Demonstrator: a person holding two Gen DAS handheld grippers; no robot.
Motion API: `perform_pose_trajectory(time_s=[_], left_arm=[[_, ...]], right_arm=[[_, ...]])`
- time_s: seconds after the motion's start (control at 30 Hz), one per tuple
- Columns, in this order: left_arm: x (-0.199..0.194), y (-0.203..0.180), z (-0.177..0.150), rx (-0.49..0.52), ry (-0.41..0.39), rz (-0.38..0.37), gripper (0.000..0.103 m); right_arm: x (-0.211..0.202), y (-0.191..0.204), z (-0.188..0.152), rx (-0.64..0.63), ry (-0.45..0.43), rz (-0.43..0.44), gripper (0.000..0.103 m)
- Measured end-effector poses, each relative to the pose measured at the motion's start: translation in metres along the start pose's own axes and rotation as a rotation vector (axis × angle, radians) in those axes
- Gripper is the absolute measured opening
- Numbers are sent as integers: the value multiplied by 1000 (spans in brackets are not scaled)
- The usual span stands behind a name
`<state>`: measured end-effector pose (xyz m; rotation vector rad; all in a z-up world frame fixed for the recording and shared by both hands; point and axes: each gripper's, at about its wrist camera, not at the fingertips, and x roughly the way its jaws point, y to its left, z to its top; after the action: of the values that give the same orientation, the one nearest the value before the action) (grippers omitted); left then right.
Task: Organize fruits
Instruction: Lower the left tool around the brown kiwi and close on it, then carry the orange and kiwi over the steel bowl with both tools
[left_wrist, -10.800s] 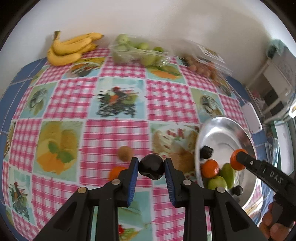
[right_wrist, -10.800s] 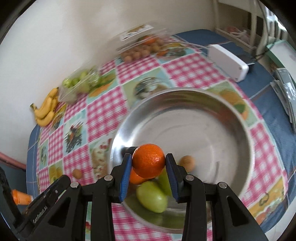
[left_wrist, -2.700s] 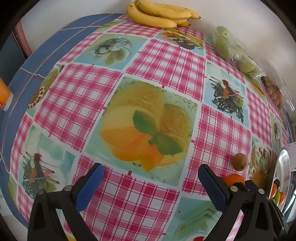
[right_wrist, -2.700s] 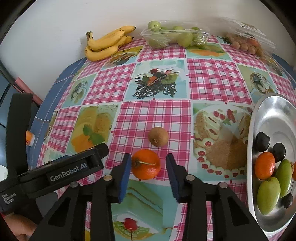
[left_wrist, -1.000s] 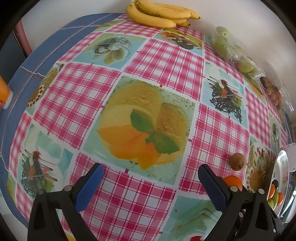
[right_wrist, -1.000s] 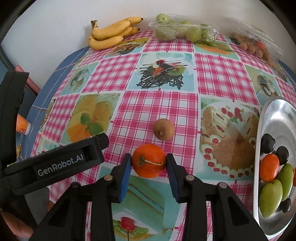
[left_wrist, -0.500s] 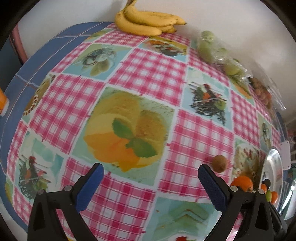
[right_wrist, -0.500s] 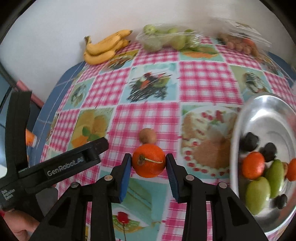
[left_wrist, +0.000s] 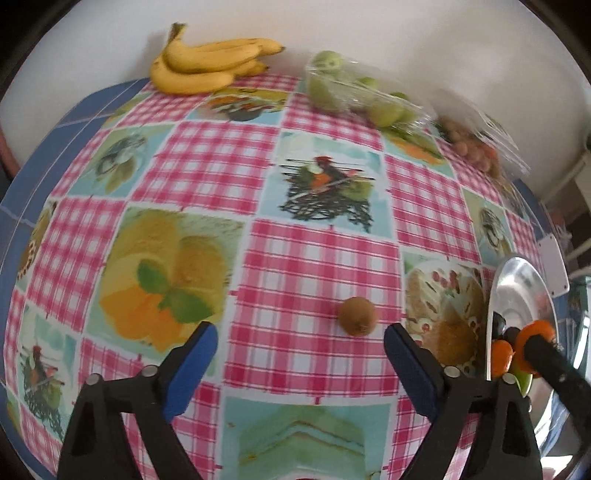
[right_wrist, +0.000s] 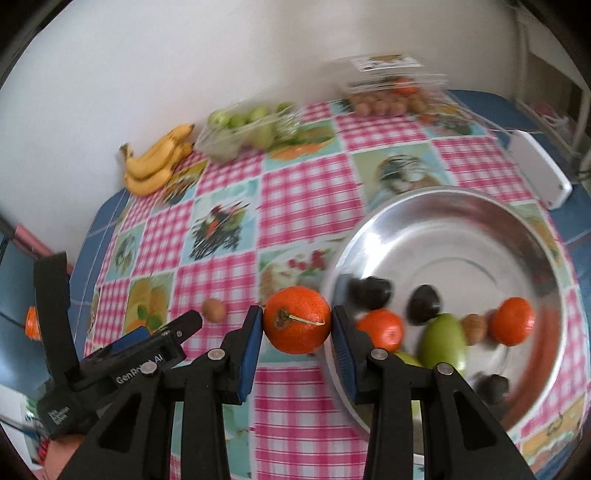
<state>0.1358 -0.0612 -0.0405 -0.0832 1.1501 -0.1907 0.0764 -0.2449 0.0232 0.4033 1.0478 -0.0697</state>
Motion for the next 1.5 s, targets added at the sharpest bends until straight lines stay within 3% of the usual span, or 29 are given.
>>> perform_pose_trajectory(time_s=[0.23, 0.33, 0.63, 0.8, 0.93, 1.23, 1.5], left_arm=[[16, -20, 1, 66, 11, -52, 90], [20, -26, -1, 94, 17, -37, 87], [24, -33, -2, 126, 9, -21, 58], [26, -33, 1, 122, 7, -10, 47], [25, -30, 1, 112, 4, -12, 45], [24, -21, 2, 62, 5, -21, 30], [21, -16, 2, 12, 29, -64, 29]], right_arm=[[-9, -25, 3, 67, -15, -18, 39], [-8, -28, 2, 72, -9, -18, 39], [-7, -28, 2, 74, -4, -18, 39], [-7, -29, 2, 80, -3, -20, 39], [-7, -30, 2, 81, 1, -18, 39], [-5, -32, 2, 86, 7, -16, 39], [-5, -32, 2, 88, 11, -15, 39]])
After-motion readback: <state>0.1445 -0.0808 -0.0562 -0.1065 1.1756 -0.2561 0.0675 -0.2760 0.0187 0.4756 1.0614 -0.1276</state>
